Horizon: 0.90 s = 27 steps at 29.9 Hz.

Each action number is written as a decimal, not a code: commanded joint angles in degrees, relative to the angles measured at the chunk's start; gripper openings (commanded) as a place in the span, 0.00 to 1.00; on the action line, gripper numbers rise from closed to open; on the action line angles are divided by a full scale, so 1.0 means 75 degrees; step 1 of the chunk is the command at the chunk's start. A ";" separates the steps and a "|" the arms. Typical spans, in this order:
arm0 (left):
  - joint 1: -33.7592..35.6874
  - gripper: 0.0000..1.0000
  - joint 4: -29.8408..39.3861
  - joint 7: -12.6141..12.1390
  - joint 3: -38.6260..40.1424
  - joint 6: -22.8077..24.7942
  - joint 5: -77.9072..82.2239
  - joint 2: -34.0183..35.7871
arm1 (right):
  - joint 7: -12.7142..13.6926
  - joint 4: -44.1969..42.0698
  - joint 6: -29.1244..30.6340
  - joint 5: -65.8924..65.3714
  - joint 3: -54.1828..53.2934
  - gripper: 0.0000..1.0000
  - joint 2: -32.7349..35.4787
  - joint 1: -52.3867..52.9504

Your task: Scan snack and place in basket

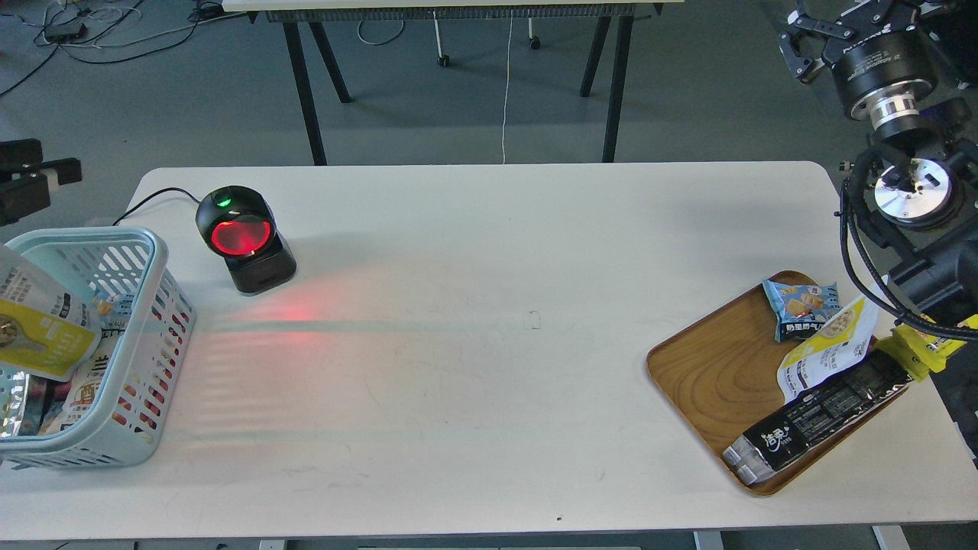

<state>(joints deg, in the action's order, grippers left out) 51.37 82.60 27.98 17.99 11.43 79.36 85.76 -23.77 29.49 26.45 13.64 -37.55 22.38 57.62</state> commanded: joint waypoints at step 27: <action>0.0557 1.00 -0.7672 -0.1304 0.3952 0.2038 -1.0613 -0.8434 | 0.0930 -0.0170 -0.0117 0.0068 -0.0712 0.99 -0.0218 0.0123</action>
<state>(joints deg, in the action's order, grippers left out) 54.80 29.10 19.66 46.58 25.63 6.22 24.88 -17.47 28.65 25.58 14.12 -42.29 22.00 58.72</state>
